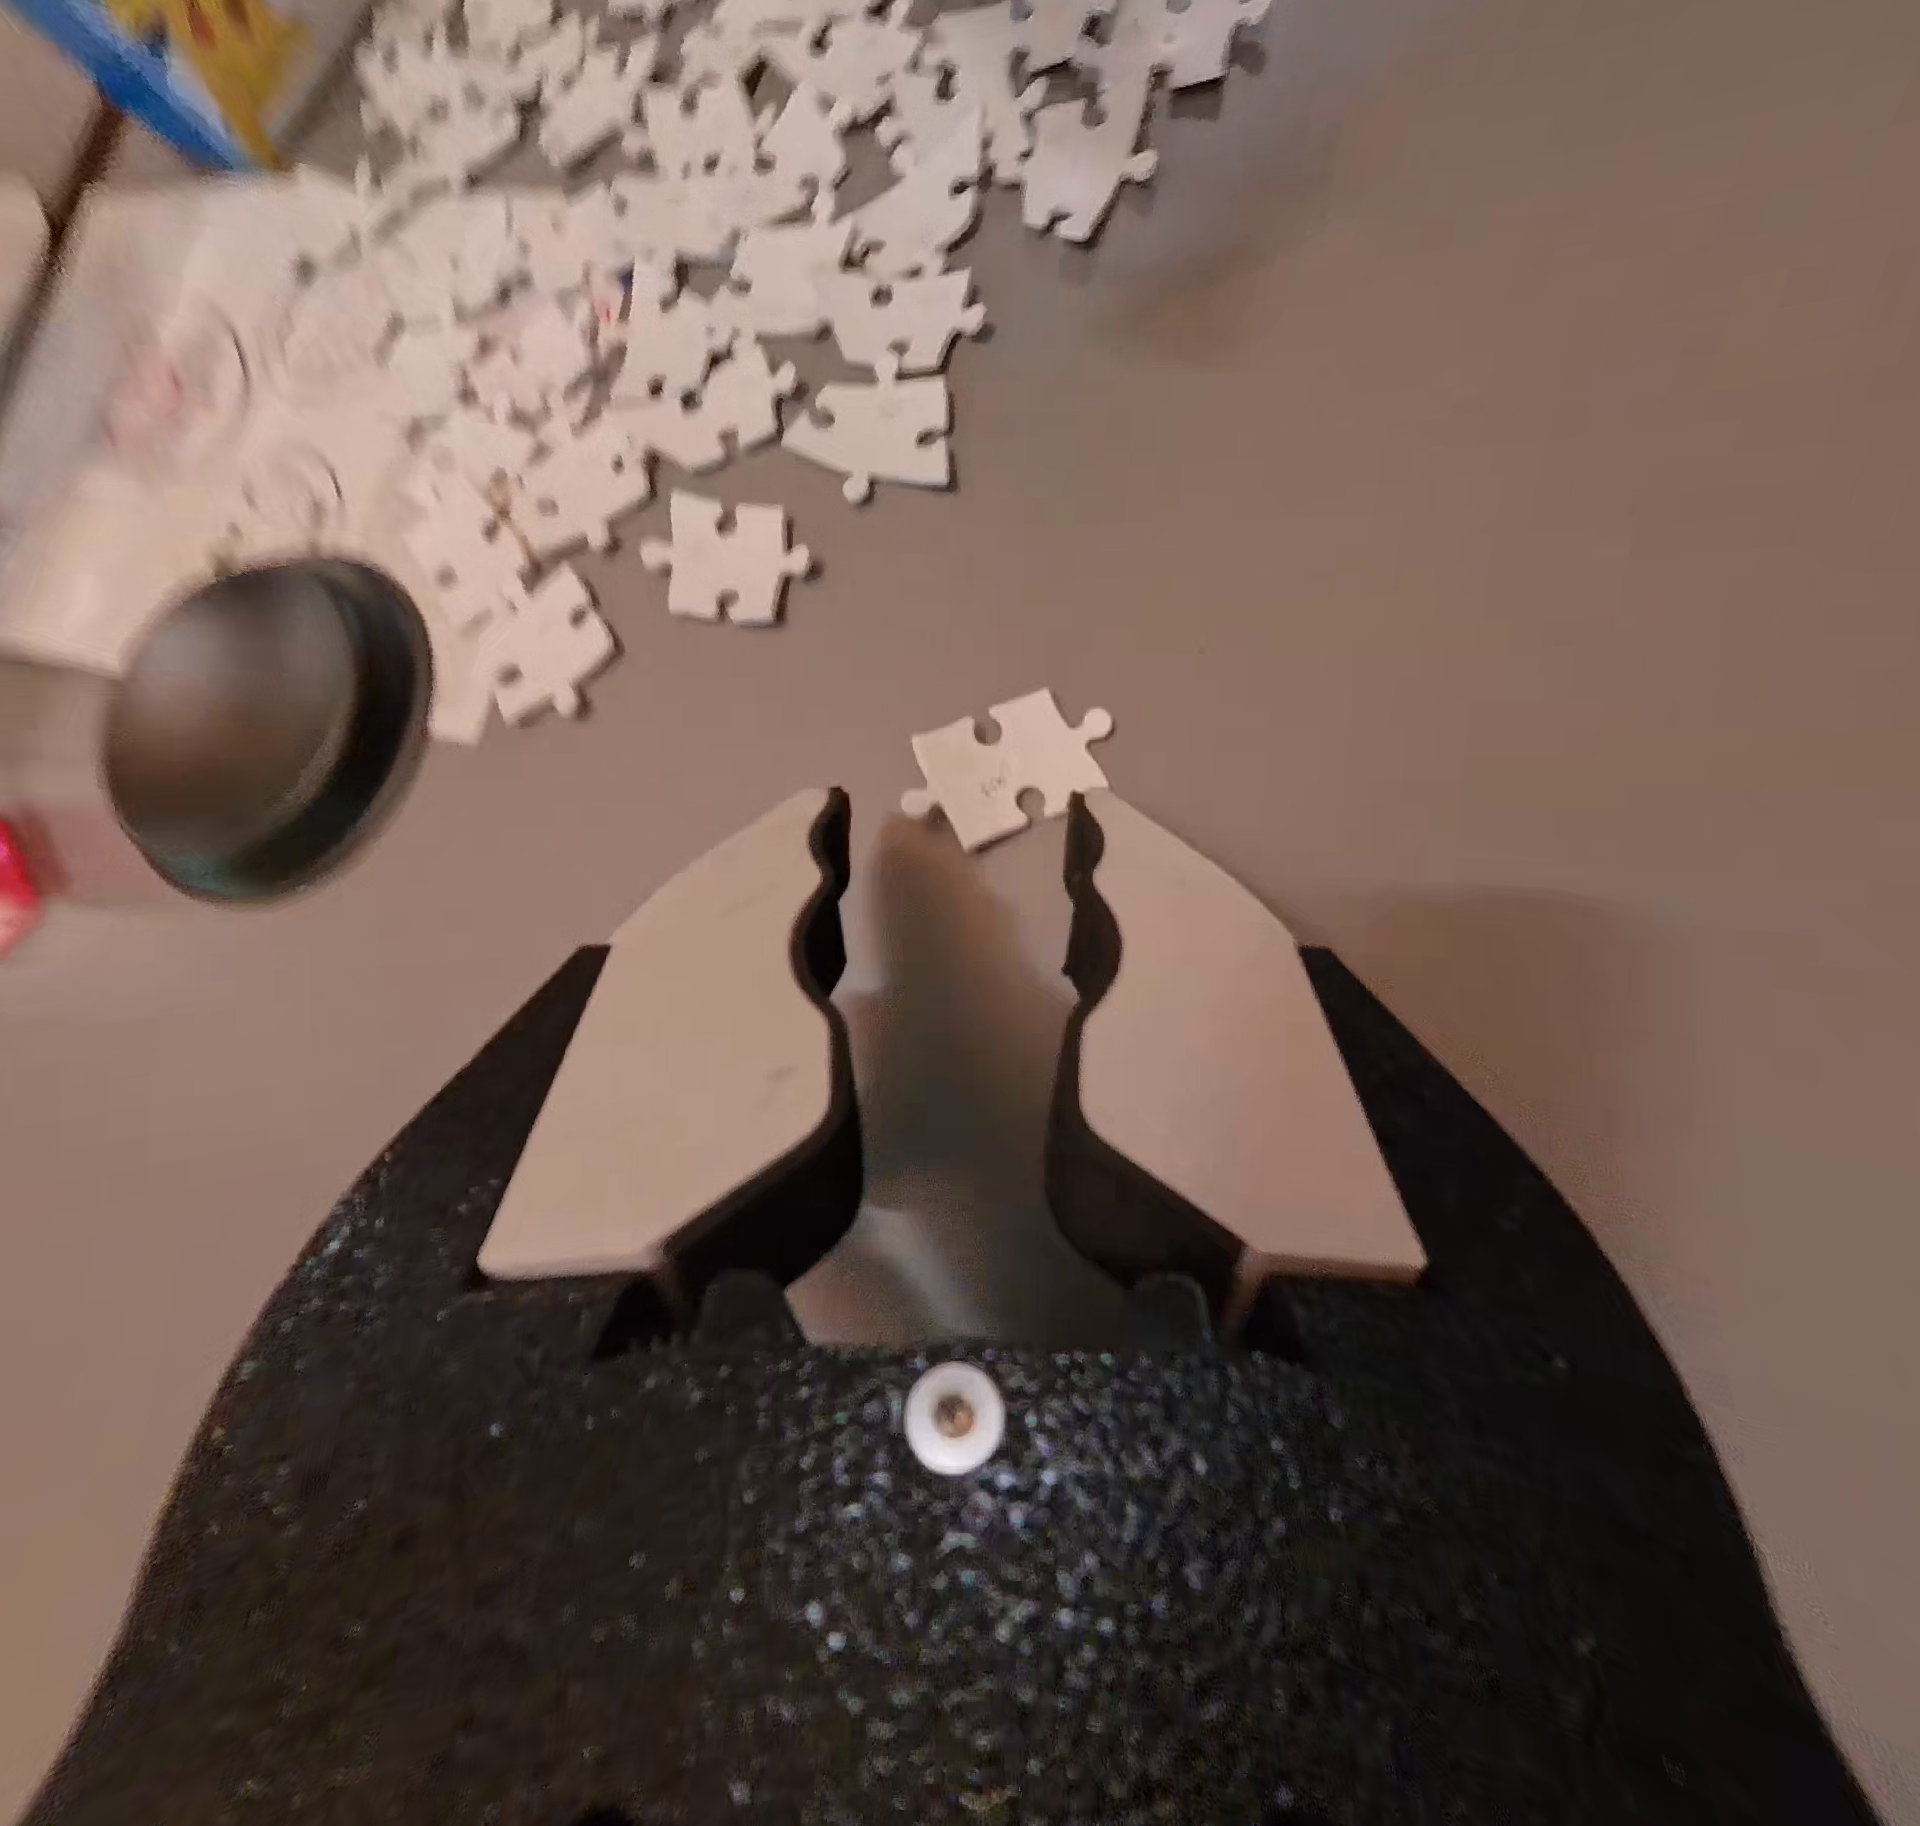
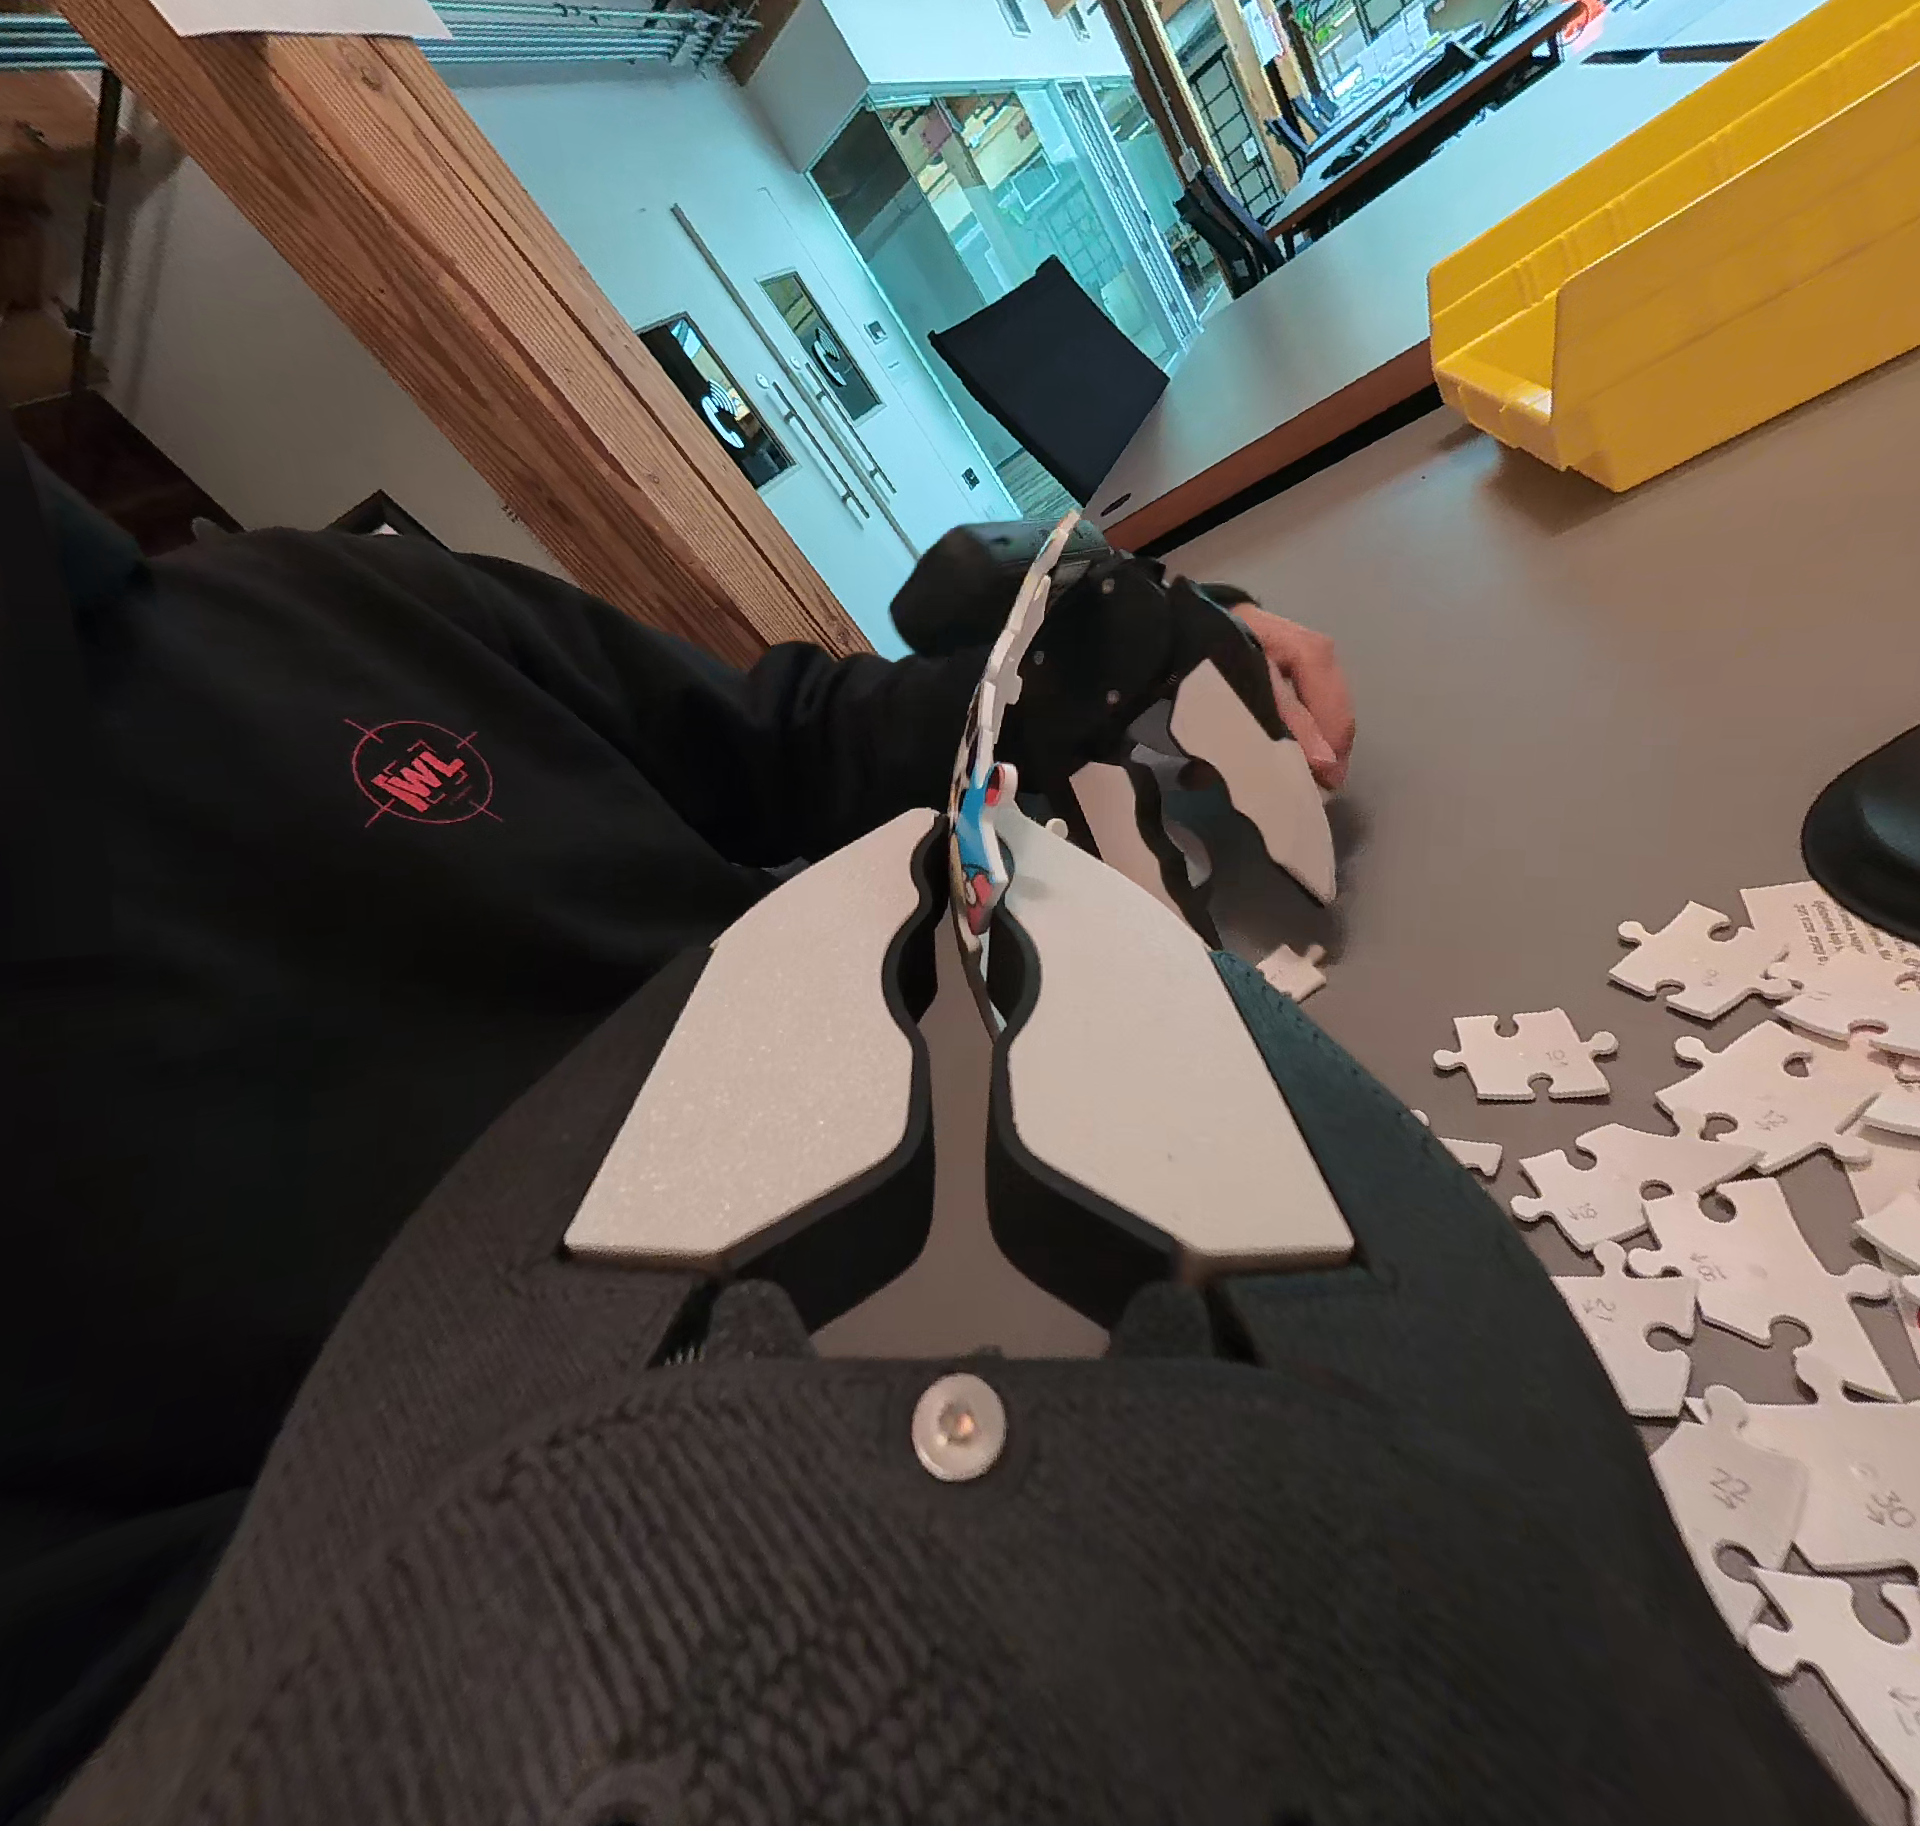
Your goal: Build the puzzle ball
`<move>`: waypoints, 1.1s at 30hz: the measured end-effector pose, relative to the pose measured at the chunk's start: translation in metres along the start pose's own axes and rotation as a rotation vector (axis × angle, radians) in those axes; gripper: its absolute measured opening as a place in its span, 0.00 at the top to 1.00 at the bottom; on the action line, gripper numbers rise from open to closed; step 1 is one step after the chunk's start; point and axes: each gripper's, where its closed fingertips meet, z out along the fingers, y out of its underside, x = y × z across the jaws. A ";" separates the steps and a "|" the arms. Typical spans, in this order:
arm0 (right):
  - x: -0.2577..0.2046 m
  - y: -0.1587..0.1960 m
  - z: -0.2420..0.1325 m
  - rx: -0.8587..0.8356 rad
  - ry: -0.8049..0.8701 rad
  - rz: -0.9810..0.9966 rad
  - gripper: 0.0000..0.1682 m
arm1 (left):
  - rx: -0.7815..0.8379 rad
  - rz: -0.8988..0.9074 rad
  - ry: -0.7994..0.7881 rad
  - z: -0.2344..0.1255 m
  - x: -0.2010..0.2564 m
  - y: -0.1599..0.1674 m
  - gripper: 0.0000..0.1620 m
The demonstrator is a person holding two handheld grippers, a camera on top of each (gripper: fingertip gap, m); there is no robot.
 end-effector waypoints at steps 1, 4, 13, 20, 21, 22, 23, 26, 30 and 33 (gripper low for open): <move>0.000 0.000 0.000 0.000 0.000 -0.001 0.98 | 0.014 0.099 -0.016 -0.001 -0.002 -0.004 0.76; -0.001 0.001 0.001 -0.007 0.000 -0.006 0.98 | -0.004 0.223 0.045 0.002 0.002 -0.007 0.76; -0.004 0.000 -0.002 -0.008 -0.005 -0.020 0.98 | -0.040 0.120 0.279 0.011 0.013 0.001 0.70; -0.003 0.001 -0.003 -0.006 -0.003 -0.015 0.98 | -0.046 0.152 0.344 0.012 0.021 -0.001 0.77; -0.003 0.001 -0.002 -0.009 -0.004 -0.014 0.98 | -0.054 0.137 0.366 0.012 0.022 -0.001 0.78; -0.003 0.002 -0.002 -0.012 -0.006 -0.014 0.98 | -0.057 0.122 0.380 0.012 0.023 0.000 0.79; -0.003 0.002 -0.002 -0.014 -0.006 -0.016 0.98 | -0.053 0.113 0.380 0.012 0.022 -0.001 0.79; -0.003 0.002 -0.003 -0.010 -0.006 -0.015 0.98 | -0.018 0.072 0.360 0.013 0.021 -0.002 0.81; -0.002 0.002 -0.002 -0.013 -0.008 -0.013 0.98 | 0.018 -0.011 0.329 0.015 0.018 -0.003 0.86; -0.003 0.003 -0.001 -0.015 -0.011 -0.014 0.98 | 0.012 -0.036 0.313 0.016 0.018 -0.003 0.89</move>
